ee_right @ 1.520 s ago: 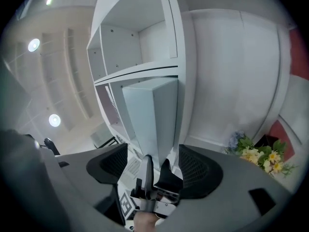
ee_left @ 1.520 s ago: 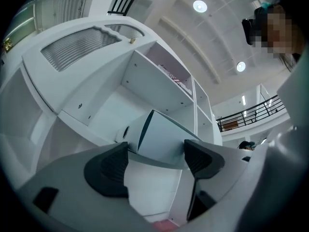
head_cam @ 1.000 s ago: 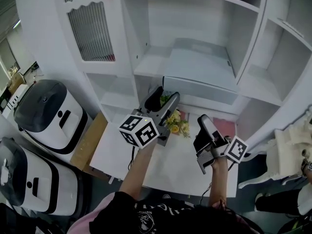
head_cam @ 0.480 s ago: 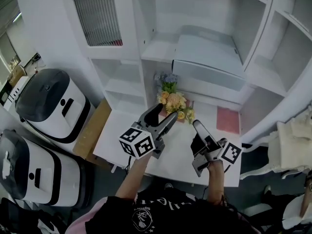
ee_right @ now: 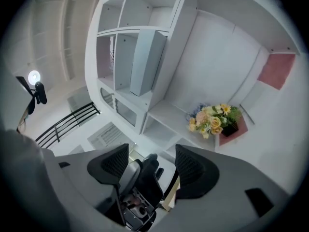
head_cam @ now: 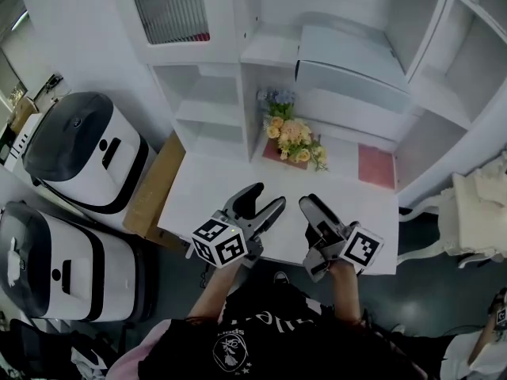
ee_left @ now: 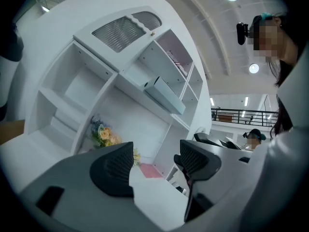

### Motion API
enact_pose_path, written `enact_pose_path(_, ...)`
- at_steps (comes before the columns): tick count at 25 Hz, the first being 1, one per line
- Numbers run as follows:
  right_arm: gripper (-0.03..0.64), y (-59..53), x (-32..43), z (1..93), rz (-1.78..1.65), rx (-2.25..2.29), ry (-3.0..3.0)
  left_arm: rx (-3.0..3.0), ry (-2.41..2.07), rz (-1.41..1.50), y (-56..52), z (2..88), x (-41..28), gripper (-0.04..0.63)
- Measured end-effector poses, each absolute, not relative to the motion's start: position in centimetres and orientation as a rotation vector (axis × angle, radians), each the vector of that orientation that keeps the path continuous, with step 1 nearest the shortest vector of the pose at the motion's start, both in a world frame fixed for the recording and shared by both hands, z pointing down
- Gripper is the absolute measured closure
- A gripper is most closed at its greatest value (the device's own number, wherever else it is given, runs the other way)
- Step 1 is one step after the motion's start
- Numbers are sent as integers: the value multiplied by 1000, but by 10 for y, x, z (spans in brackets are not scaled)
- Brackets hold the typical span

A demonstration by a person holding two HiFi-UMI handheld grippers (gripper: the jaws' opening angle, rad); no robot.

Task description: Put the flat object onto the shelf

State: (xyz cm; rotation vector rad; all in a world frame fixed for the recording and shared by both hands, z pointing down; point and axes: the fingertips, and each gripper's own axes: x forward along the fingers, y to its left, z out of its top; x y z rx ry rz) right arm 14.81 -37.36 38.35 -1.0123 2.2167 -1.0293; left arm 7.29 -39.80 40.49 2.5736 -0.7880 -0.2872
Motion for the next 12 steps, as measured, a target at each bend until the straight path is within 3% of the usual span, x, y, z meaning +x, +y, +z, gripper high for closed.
enact_pose_path(12, 298, -290, 94, 418, -992, -1225, 2199, 2689, -529, -79, -284, 441, 24, 282)
